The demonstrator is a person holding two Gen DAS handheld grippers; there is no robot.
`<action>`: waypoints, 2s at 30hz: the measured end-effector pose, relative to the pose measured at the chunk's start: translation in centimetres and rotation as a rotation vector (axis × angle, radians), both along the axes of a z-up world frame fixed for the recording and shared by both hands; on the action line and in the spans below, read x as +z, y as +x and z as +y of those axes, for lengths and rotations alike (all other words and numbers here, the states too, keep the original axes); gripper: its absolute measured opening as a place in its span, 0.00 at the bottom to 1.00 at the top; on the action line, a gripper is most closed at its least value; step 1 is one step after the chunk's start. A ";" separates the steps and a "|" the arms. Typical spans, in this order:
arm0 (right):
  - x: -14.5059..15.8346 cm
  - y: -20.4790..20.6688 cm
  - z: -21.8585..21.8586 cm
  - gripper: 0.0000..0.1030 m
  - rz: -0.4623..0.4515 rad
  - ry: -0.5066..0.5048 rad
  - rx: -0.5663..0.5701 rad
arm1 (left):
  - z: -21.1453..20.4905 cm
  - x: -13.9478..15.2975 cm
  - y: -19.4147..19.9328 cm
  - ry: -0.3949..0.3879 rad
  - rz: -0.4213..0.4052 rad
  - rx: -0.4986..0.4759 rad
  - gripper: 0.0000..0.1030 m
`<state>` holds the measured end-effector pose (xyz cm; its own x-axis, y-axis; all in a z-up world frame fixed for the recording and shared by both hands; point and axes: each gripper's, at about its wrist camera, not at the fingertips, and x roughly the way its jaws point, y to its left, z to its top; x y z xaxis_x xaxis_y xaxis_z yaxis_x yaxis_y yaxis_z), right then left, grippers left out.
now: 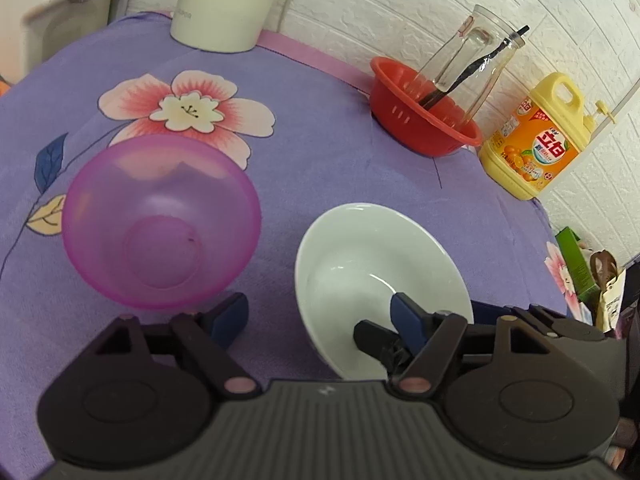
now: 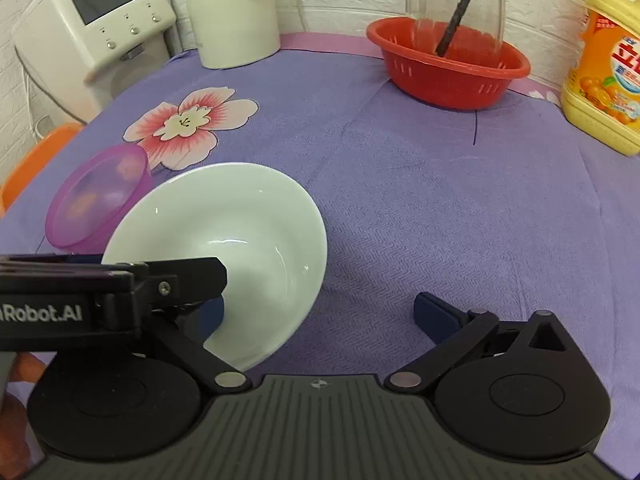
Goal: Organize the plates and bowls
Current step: 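Reach the left tool to the white patterned bowl and grasp its rim, then lower the white bowl into the steel bowl with the left tool and release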
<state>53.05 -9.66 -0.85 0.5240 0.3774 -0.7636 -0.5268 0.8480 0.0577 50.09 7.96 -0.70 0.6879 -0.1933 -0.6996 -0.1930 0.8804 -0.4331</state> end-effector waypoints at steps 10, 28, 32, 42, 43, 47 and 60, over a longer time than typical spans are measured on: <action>0.0 -1.0 1.2 0.90 -0.016 0.060 0.061 | -0.3 0.0 0.8 -0.022 -0.023 -0.062 0.32; 6.3 -11.8 -3.3 0.87 -0.093 0.004 0.008 | -5.6 6.3 -10.3 -0.039 -0.091 -0.176 0.29; 6.9 -16.7 -6.2 0.89 -0.095 -0.006 -0.041 | -8.9 6.3 -14.7 -0.009 -0.103 -0.241 0.28; 4.2 -26.0 -11.4 0.89 -0.036 -0.018 -0.138 | -14.2 3.0 -21.8 -0.018 -0.040 -0.380 0.28; 3.9 -26.5 -11.7 0.89 -0.028 -0.013 -0.146 | -14.5 2.6 -22.2 -0.019 -0.030 -0.386 0.28; 2.8 -27.6 -12.3 0.89 -0.011 0.005 -0.154 | -15.1 1.8 -23.2 0.001 -0.027 -0.395 0.27; 1.2 -28.4 -12.9 0.89 0.003 0.055 -0.143 | -15.5 0.6 -23.9 0.072 -0.057 -0.382 0.28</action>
